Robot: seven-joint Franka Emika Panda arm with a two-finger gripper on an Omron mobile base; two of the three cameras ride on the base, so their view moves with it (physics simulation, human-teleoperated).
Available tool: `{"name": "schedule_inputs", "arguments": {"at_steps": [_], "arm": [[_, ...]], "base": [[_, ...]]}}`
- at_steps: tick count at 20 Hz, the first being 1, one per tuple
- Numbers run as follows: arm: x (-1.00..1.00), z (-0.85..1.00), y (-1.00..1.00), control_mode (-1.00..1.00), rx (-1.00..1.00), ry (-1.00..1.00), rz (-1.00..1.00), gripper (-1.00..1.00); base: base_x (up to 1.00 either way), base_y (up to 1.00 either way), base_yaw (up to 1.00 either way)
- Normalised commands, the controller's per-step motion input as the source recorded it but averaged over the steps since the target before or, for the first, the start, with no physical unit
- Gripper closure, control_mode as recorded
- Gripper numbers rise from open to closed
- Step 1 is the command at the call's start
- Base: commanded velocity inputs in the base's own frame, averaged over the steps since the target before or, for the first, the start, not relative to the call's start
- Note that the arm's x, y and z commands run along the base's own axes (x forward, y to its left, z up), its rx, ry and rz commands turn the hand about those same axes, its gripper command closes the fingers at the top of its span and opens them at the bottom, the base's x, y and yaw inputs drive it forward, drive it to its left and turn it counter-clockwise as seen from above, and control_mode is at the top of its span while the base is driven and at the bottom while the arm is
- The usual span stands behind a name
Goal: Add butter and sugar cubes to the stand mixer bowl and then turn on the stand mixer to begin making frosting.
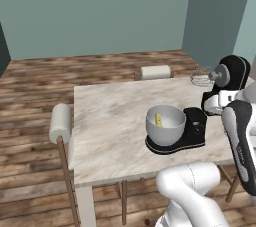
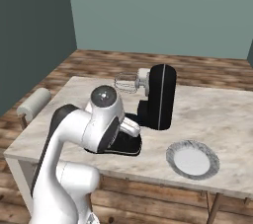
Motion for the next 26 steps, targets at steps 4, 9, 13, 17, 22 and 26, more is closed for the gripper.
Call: {"name": "schedule_inputs", "arguments": {"at_steps": [4, 9, 13, 17, 22, 26], "arm": [[-0.98, 0.50, -0.60, -1.00, 0.12, -0.09, -0.08, -1.00], [-0.29, 0.21, -0.65, -1.00, 0.09, -0.08, -0.17, -1.00], [0.00, 0.00, -0.84, -1.00, 0.14, -0.15, -0.19, -1.00], [0.36, 0.00, -0.56, -1.00, 0.16, -0.09, -0.12, -1.00], [0.33, 0.00, -0.53, -1.00, 0.19, -0.02, -0.03, -1.00], [0.29, 0.03, -0.29, -1.00, 0.17, 0.02, 0.00, -1.00]], "base": [[0.00, 0.00, 0.00], [0.00, 0.00, 0.00], [0.00, 0.00, 0.00], [0.00, 0.00, 0.00], [0.00, 0.00, 0.00], [0.00, 0.00, 0.00]]}}
